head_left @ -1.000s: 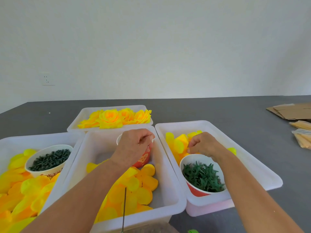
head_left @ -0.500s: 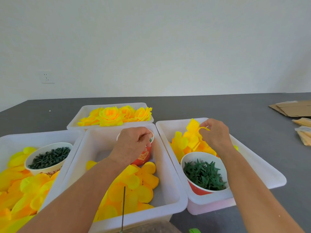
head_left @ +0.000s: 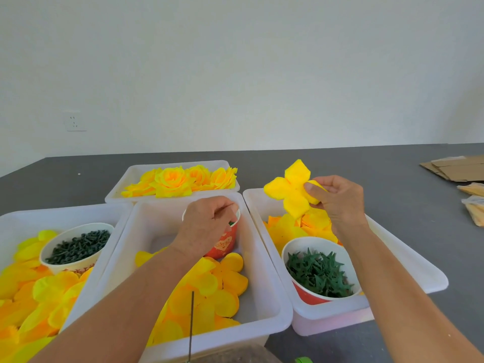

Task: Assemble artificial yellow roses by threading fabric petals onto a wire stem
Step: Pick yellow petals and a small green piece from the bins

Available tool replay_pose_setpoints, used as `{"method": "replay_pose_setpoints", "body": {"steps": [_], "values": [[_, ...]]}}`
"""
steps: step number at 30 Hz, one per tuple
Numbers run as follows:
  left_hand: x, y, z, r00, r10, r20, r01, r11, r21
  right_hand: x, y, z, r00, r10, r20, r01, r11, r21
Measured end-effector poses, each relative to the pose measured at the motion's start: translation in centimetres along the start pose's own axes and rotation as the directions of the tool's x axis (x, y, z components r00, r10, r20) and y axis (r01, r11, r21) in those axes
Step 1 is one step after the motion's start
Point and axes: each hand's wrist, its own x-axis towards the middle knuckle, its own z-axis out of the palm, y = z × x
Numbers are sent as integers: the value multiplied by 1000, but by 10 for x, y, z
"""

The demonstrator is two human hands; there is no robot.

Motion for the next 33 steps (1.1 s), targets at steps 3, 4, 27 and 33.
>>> {"method": "replay_pose_setpoints", "body": {"steps": [3,4,27,33], "values": [[-2,8,0,991,-130,41,136,933,-334,-8,-10,12,987,-25,162,13,997,77],[-2,11,0,981,-176,85,195,876,-441,-12,-13,17,974,-42,221,23,996,84],[1,1,5,984,-122,-131,60,914,-402,-49,-3,52,890,72,450,-54,997,-52],[3,-5,4,961,-234,-146,151,890,-431,-52,-6,52,824,-4,567,-1,1000,9]]}}
